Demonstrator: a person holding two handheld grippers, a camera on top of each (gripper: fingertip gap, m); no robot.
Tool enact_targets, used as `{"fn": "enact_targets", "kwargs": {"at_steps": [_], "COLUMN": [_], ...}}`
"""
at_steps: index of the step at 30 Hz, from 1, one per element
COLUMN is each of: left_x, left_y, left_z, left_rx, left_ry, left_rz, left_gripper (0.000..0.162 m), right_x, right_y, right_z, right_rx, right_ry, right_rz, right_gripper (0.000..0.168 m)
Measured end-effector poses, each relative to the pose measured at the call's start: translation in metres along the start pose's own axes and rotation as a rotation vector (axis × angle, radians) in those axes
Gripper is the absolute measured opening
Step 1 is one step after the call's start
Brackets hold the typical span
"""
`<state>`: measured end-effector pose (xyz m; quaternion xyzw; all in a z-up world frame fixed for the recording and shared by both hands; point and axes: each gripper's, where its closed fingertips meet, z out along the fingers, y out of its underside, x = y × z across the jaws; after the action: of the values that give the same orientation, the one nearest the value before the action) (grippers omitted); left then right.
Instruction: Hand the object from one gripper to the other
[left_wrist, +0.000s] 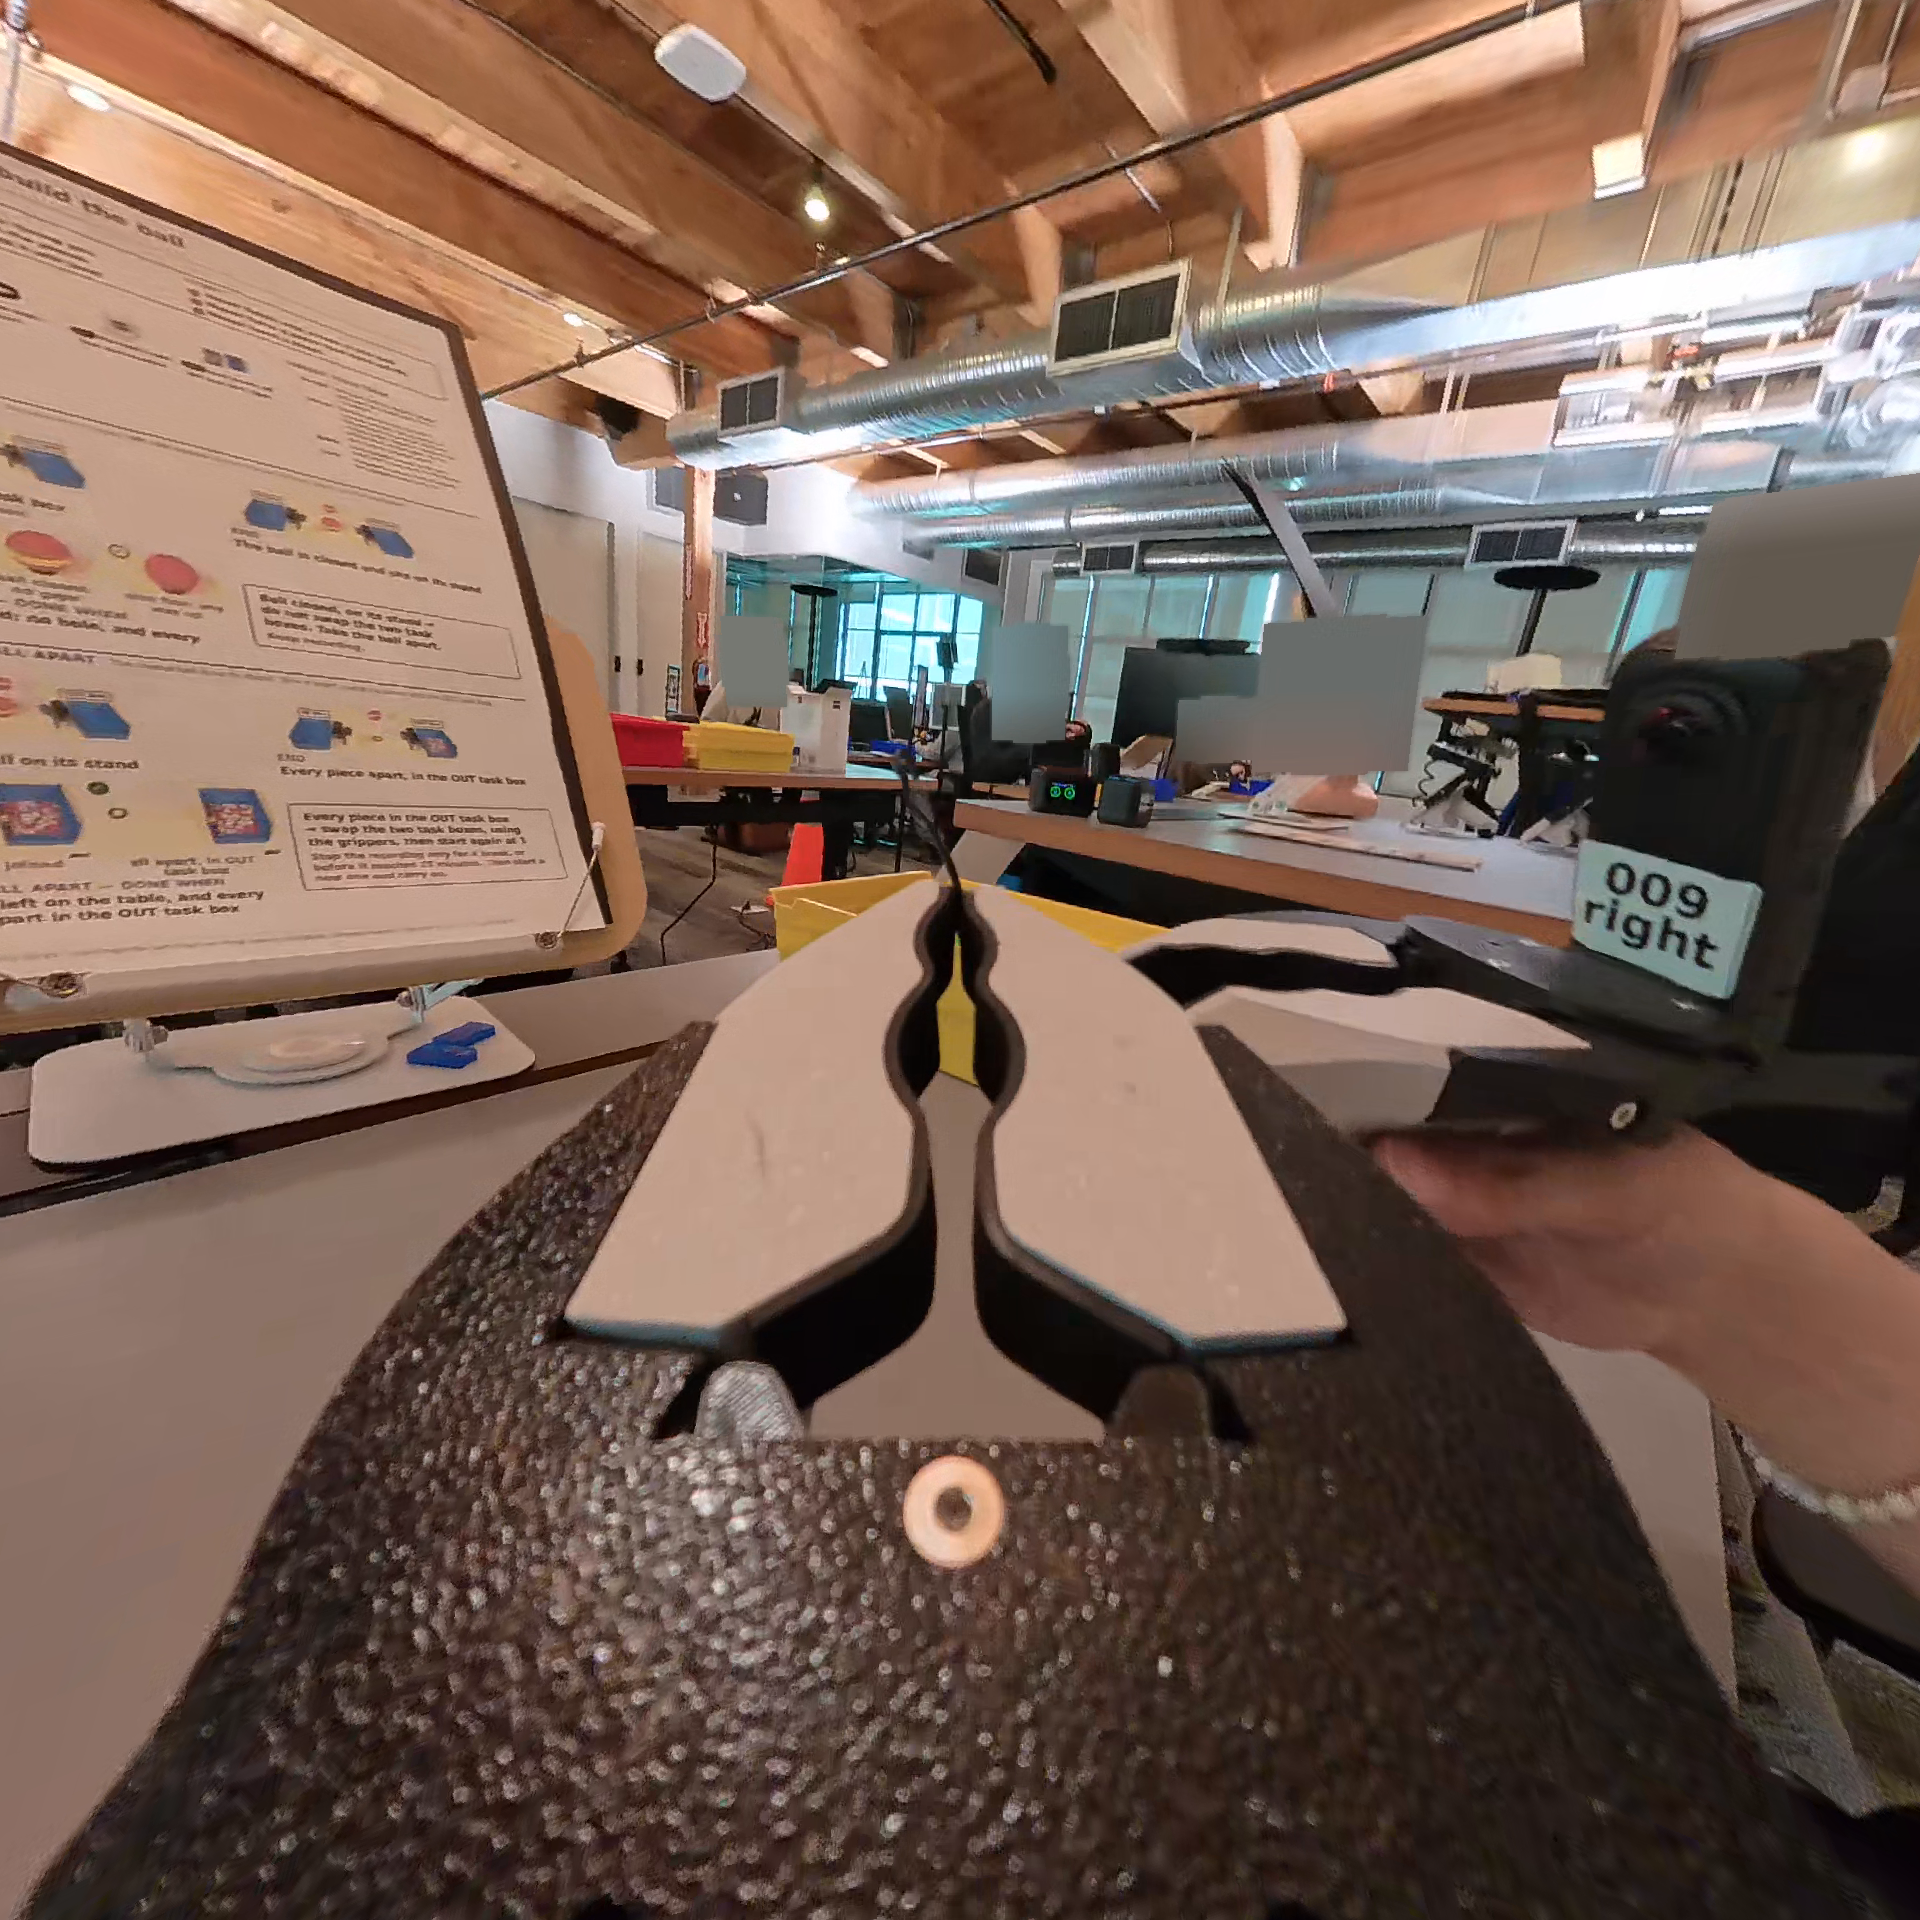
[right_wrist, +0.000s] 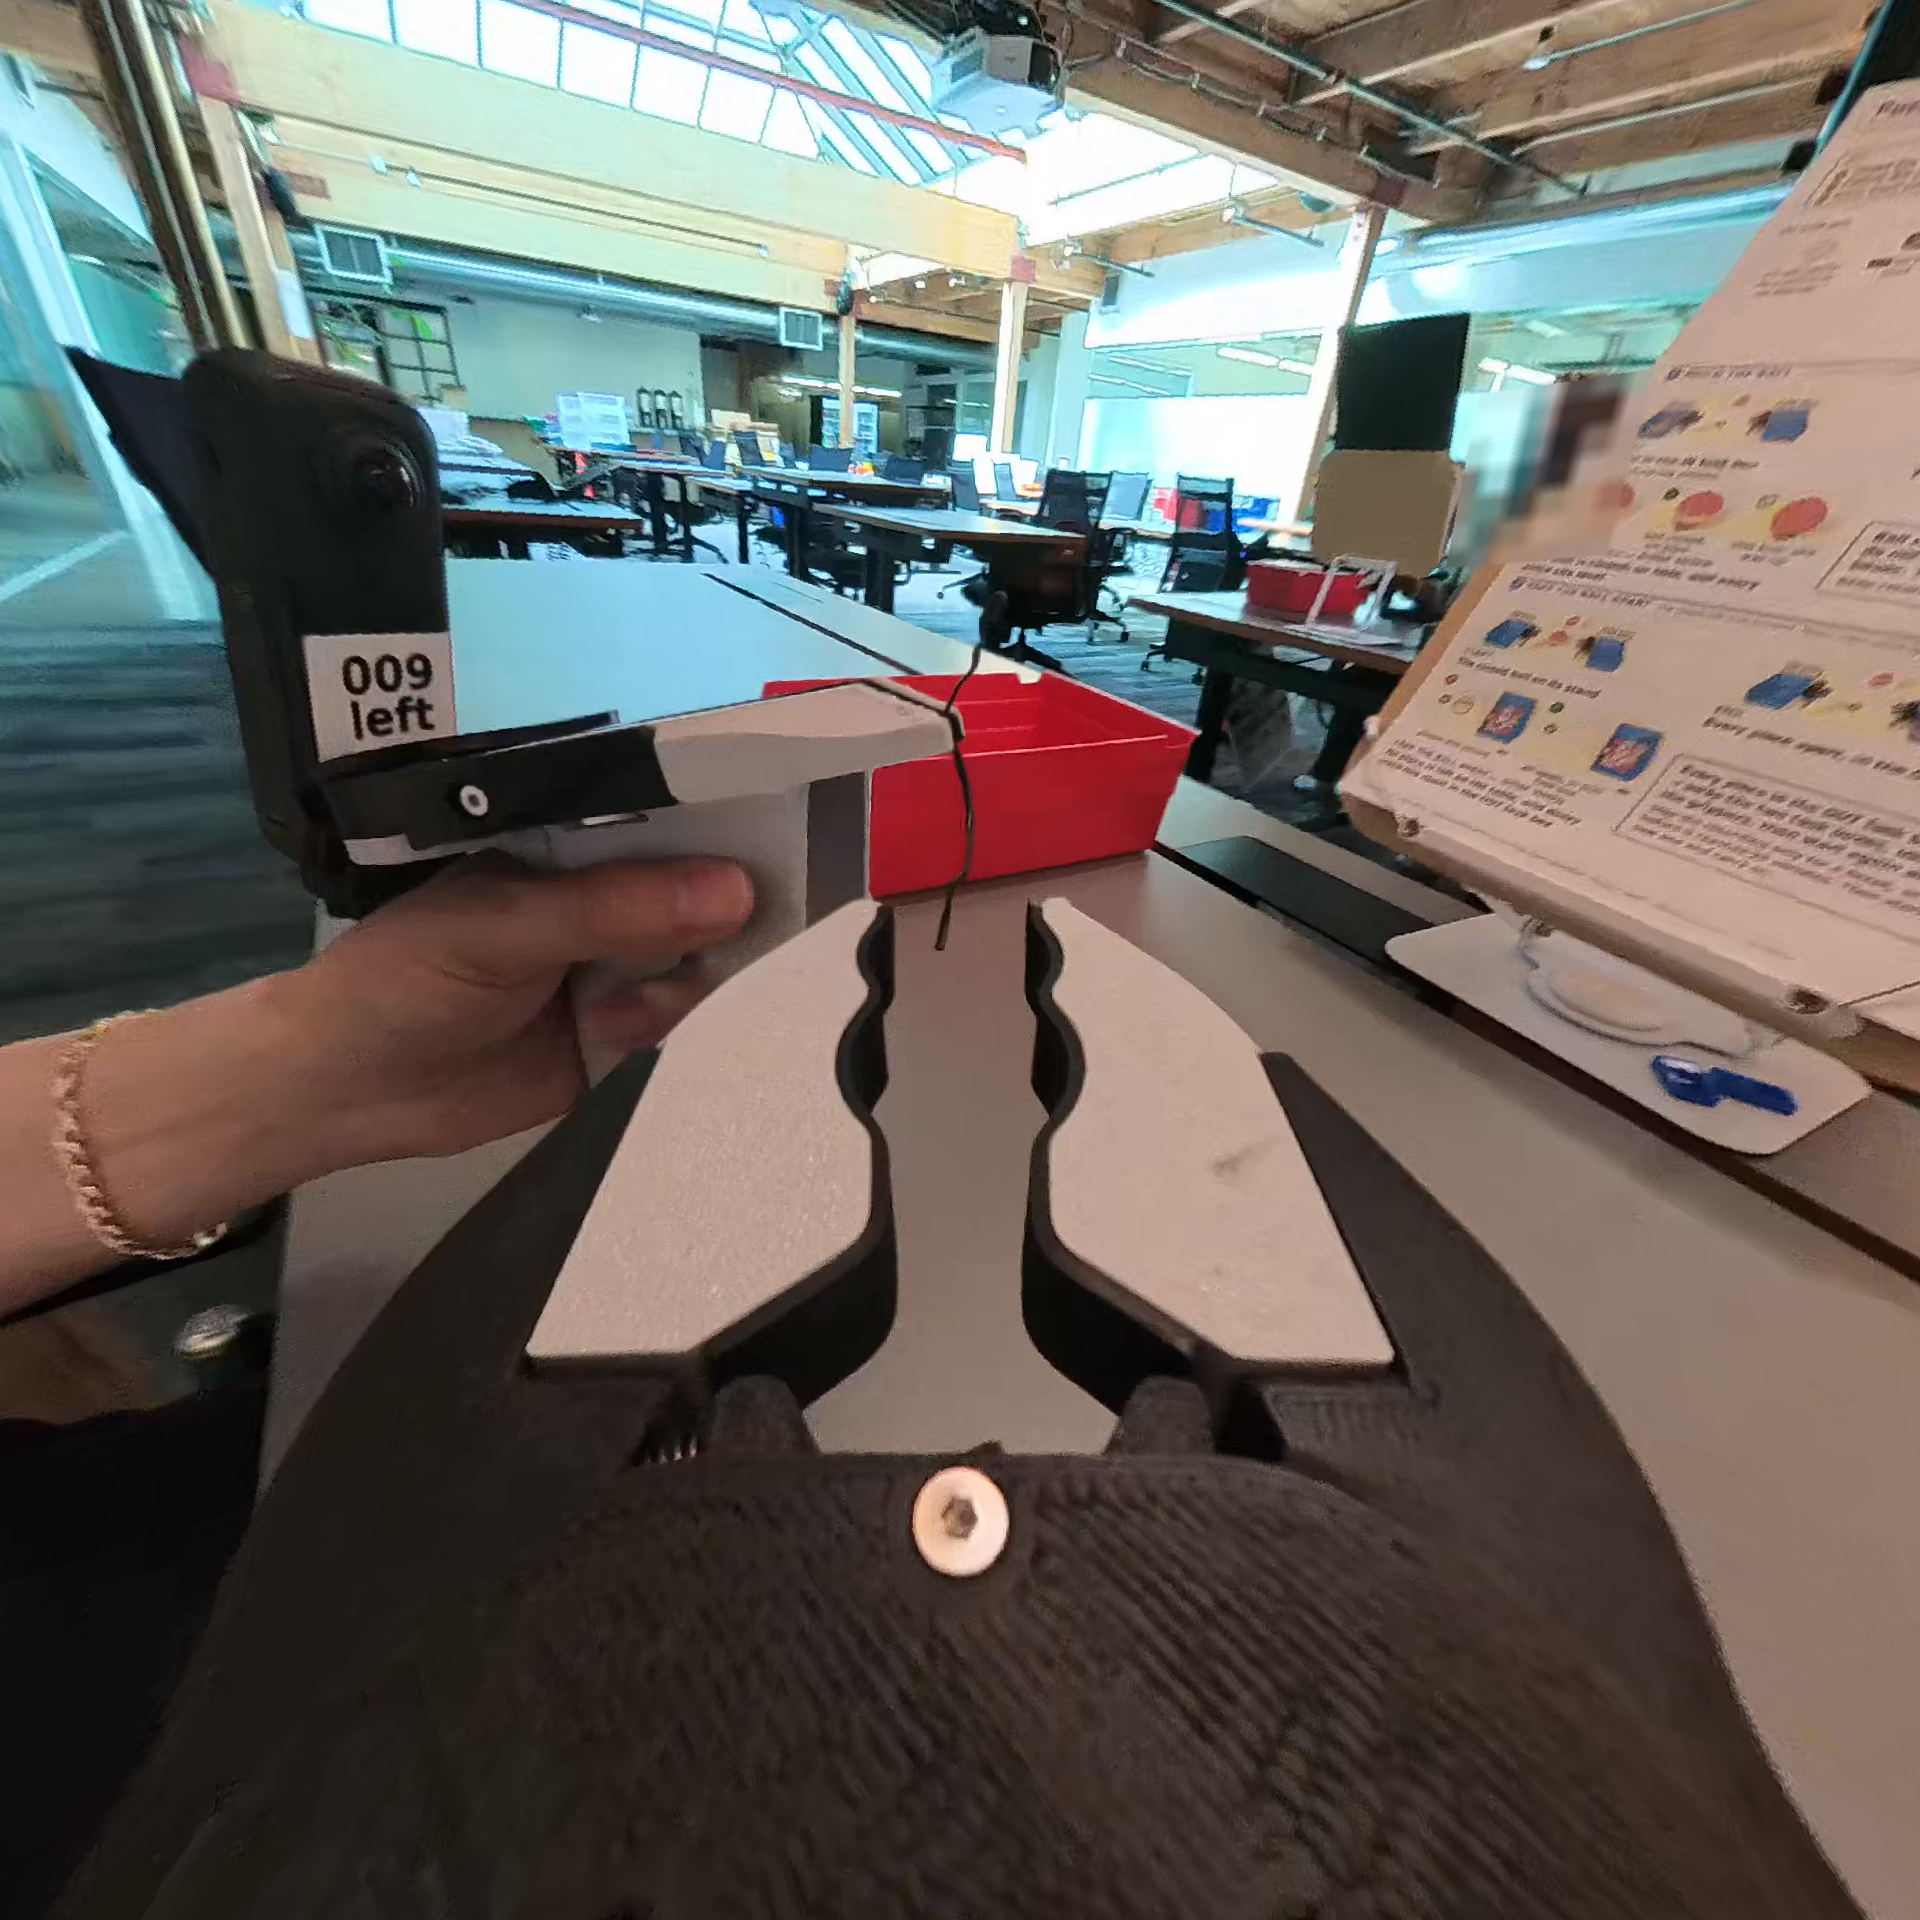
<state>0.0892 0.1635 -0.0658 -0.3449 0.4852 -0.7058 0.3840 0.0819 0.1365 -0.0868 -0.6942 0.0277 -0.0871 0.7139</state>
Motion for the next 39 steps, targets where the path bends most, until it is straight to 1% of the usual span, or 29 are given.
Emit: {"fn": "enact_targets", "kwargs": {"at_steps": [3, 6, 9, 11, 15, 18, 20, 24, 26, 27, 29, 30, 31, 34, 37, 39], "left_x": [0.002, 0.002, 0.001, 0.001, 0.002, 0.002, 0.002, 0.004, 0.006, 0.008, 0.006, 0.004, 0.003, 0.012, 0.020, 0.019], "left_y": [0.000, 0.002, 0.008, 0.011, 0.010, 0.010, 0.011, 0.011, 0.011, 0.010, 0.008, 0.006, 0.004, 0.007, 0.034, 0.047], "left_z": [0.001, 0.001, 0.003, 0.003, 0.003, 0.003, 0.003, 0.004, 0.004, 0.004, 0.003, 0.002, 0.001, -0.003, -0.005, -0.005], "left_rx": [0.012, 0.009, -0.018, -0.017, -0.007, -0.007, -0.008, -0.015, -0.029, -0.042, -0.078, -0.101, -0.127, -0.222, -0.370, -0.416], "left_ry": [0.008, -0.006, -0.022, -0.028, -0.019, -0.011, -0.008, 0.004, 0.028, 0.043, 0.034, 0.017, 0.000, 0.020, 0.085, 0.080], "left_rz": [-0.046, -0.106, -0.206, -0.273, -0.343, -0.372, -0.380, -0.367, -0.325, -0.277, -0.112, 0.008, 0.150, 0.595, 0.913, 1.107], "left_gripper": [0.000, 0.000, 0.000, 0.000, 0.000, 0.000, 0.000, 0.000, 0.000, 0.001, 0.016, 0.023, 0.027, 0.027, 0.028, 0.026], "right_x": [0.000, -0.001, -0.001, 0.000, 0.002, 0.002, 0.004, 0.007, 0.008, 0.009, 0.013, 0.015, 0.018, 0.026, 0.027, 0.025], "right_y": [-0.008, -0.008, -0.007, -0.005, -0.001, -0.002, -0.002, -0.002, -0.002, -0.002, -0.002, 0.001, 0.006, 0.017, 0.029, 0.037], "right_z": [0.000, 0.000, 0.001, 0.002, 0.002, 0.002, 0.002, 0.001, -0.001, -0.002, -0.006, -0.008, -0.010, -0.018, -0.022, -0.023], "right_rx": [0.061, 0.075, 0.084, 0.082, 0.055, 0.054, 0.049, 0.040, 0.036, 0.024, -0.017, -0.066, -0.124, -0.264, -0.371, -0.428], "right_ry": [0.043, 0.045, 0.049, 0.057, 0.072, 0.081, 0.095, 0.098, 0.091, 0.087, 0.083, 0.078, 0.082, 0.107, 0.114, 0.110], "right_rz": [-0.064, -0.085, -0.103, -0.113, -0.162, -0.182, -0.193, -0.189, -0.188, -0.188, -0.195, -0.209, -0.229, -0.305, -0.322, -0.275], "right_gripper": [0.015, 0.016, 0.018, 0.016, 0.011, 0.004, 0.003, 0.002, 0.001, 0.001, 0.001, 0.001, 0.001, 0.001, 0.001, 0.001]}}
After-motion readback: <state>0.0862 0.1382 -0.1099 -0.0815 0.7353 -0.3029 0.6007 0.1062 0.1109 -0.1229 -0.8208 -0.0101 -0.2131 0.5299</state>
